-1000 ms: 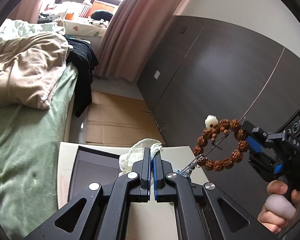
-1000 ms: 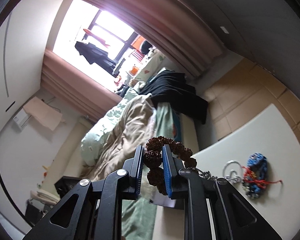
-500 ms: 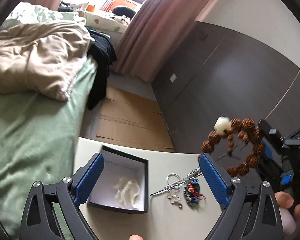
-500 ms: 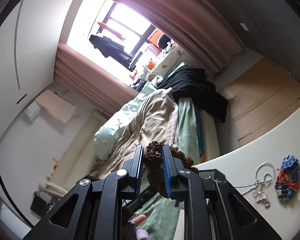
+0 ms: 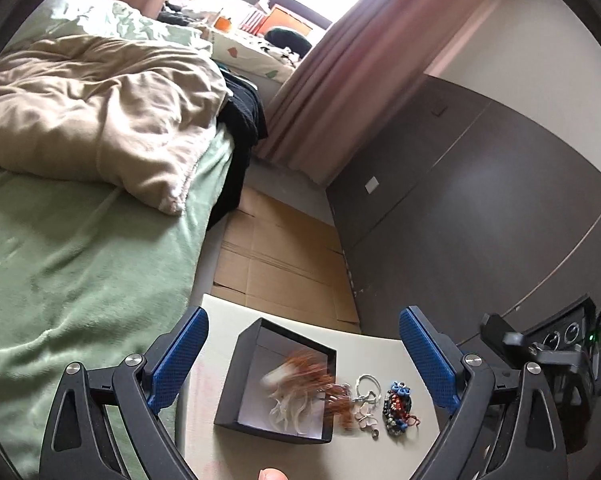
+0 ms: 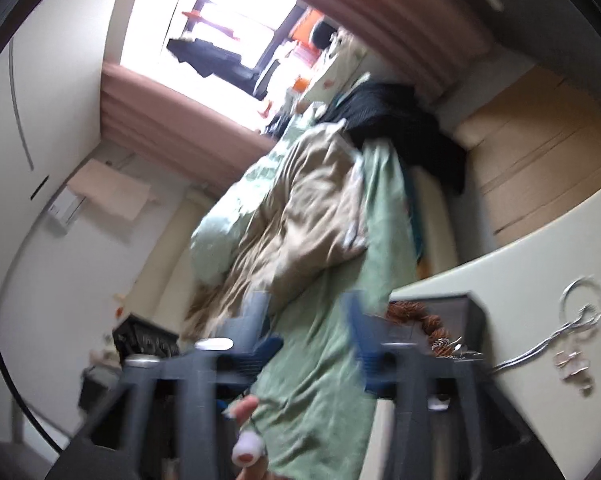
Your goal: Organize jewelry
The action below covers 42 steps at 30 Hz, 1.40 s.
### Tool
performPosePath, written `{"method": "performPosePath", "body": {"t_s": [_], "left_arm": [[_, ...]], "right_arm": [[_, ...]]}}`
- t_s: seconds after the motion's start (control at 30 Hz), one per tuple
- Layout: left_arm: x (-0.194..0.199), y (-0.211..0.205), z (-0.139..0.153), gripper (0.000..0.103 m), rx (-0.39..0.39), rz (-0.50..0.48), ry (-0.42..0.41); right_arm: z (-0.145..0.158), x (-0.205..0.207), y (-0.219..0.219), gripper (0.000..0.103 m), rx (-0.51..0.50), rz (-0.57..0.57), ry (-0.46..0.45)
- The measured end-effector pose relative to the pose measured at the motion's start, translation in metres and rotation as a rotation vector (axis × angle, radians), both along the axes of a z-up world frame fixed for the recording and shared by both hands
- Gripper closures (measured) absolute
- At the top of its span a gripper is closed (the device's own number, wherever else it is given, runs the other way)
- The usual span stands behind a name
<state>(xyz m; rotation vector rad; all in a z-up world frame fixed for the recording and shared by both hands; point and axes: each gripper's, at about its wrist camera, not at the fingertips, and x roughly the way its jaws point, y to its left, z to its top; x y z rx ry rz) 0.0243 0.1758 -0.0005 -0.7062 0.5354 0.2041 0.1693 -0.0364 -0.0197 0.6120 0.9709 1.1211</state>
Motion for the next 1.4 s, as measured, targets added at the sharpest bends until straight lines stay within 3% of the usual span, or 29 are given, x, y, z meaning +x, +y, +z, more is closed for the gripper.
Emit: {"method": "performPosePath", "body": {"t_s": [0.1,0.23,0.63,0.8,1.03,1.4], "left_arm": [[0.0,0.0,-0.001,0.007,-0.003,-0.004,0.005],[0.001,-0.004,0.0,0.007,0.006,-0.022,0.01],[0.013,-0.043,-0.001,0.007,0.086,-0.132,0.04],[0.025,-0.067,-0.012,0.009,0.146,-0.182,0.108],[0.046,-0.1,-0.038,0.026,0.268,-0.218,0.218],[0.074,-0.13,-0.08,0.03,0.36,-0.283,0.381]], "right_arm": [[-0.001,0.0,-0.005,0.029,-0.03,-0.023,-0.029],[-0.006,0.007,-0.024,0.029,-0.062,-0.068,-0.002],[-0.01,0.009,-0.085,0.029,-0.276,-0.175,-0.023],[-0.02,0.014,-0.107,0.029,-0.344,-0.202,0.001],[-0.027,0.021,-0.128,0.03,-0.39,-0.238,0.04],[-0.038,0.037,-0.144,0.03,-0.453,-0.258,0.083]]}}
